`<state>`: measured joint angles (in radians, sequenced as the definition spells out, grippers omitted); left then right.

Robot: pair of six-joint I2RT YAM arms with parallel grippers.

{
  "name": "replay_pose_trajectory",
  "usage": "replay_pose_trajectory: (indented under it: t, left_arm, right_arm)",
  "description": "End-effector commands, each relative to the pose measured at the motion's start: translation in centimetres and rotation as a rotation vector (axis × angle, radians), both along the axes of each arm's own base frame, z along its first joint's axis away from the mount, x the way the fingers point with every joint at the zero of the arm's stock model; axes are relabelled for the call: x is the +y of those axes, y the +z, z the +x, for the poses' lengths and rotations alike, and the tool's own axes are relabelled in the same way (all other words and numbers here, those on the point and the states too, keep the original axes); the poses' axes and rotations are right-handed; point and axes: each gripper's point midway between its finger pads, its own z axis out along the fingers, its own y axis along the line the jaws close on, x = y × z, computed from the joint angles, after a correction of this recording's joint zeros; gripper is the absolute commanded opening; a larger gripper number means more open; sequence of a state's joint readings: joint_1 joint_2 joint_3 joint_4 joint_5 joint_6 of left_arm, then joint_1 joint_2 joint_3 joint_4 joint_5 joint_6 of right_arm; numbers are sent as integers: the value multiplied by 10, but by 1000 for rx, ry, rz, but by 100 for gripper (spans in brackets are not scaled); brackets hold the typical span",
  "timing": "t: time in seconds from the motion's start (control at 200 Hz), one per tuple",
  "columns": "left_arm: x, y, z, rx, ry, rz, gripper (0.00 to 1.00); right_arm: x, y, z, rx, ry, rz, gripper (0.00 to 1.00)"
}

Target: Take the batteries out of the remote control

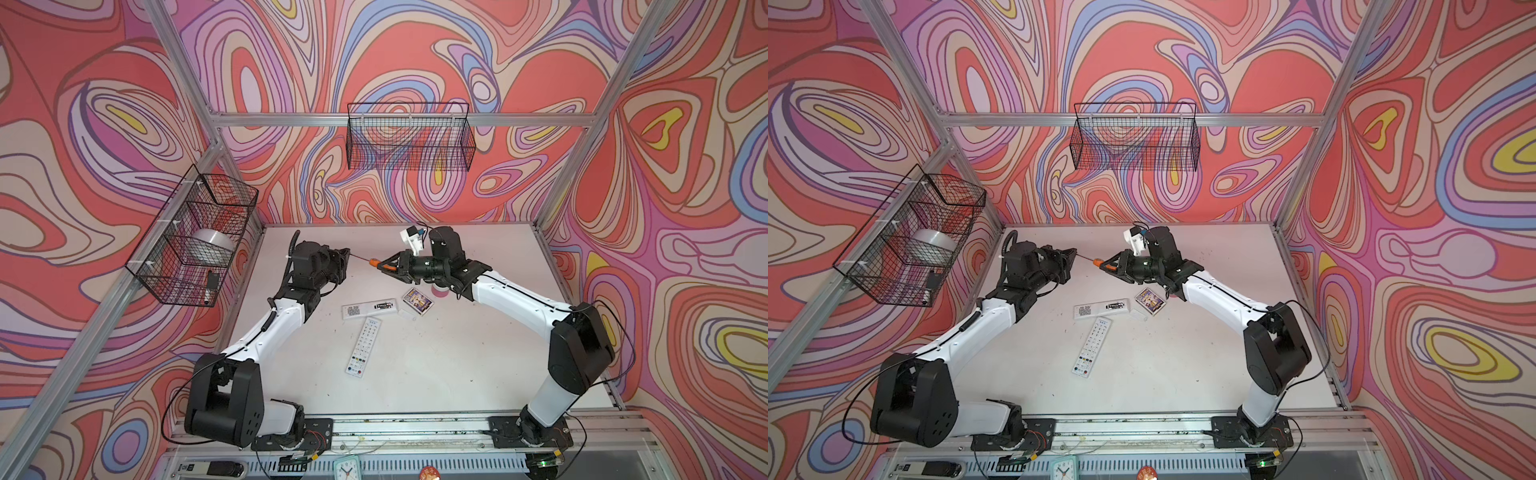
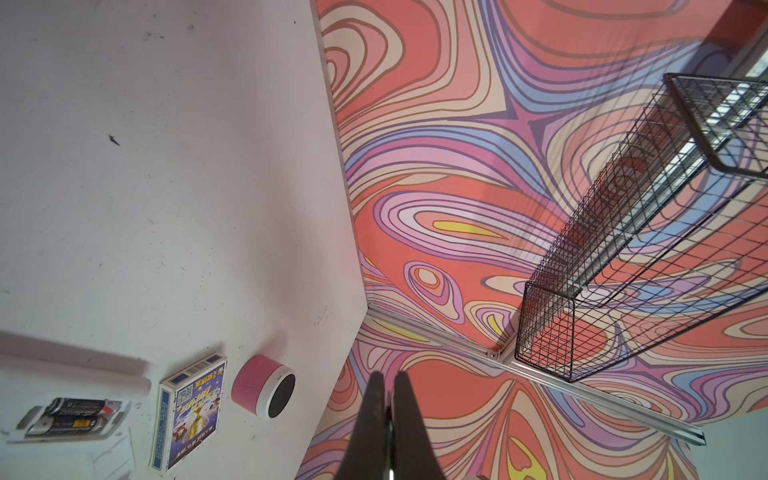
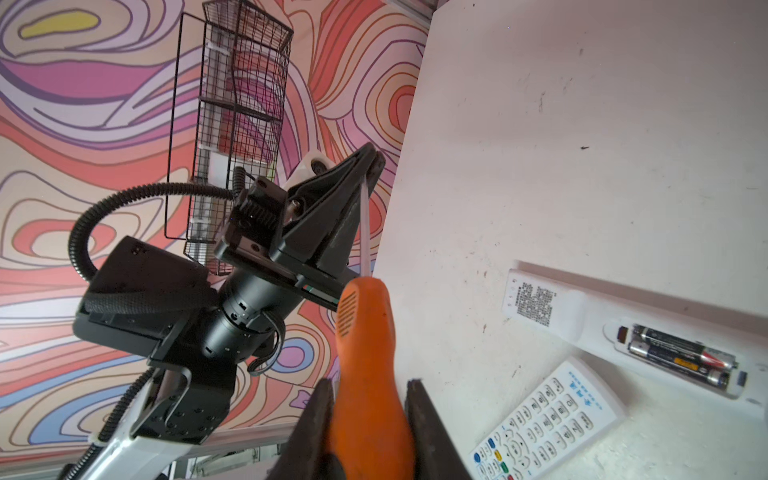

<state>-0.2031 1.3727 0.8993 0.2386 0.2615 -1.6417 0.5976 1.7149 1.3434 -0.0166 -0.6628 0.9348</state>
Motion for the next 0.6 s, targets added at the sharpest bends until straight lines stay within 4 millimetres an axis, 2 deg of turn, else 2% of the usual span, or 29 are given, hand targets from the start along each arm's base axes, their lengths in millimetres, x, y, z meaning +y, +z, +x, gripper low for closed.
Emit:
replay_pose_trajectory:
  t: [0.0,0.03,0.185,0.336,0.421,0.491,0.596]
  left_arm:
    - [-6,-3,-1,-17,-27,-25,0]
    - [-6,-6,-2,-16,-33,-26,0]
    - [5,-22,-22,10,-64,44,34]
    - [16,-27,-51,25,-198,270,59]
    - [10,-24,-64,6,-364,452,72]
    - [-3,-24,-76,-25,-575,620,81]
    - [-18,-34,-96,-26,-892,896,95]
  right_arm:
    - [-7,2,4,-13,-28,-12,15]
    - [-11,2,5,-10,-34,-18,15]
    - [-37,-3,7,8,-60,-79,14]
    - [-69,-19,1,65,-44,-197,14]
    - [-87,-31,-7,78,-9,-317,14]
    - [-100,-36,-12,89,24,-413,13]
    - [-112,-40,-19,94,82,-521,13]
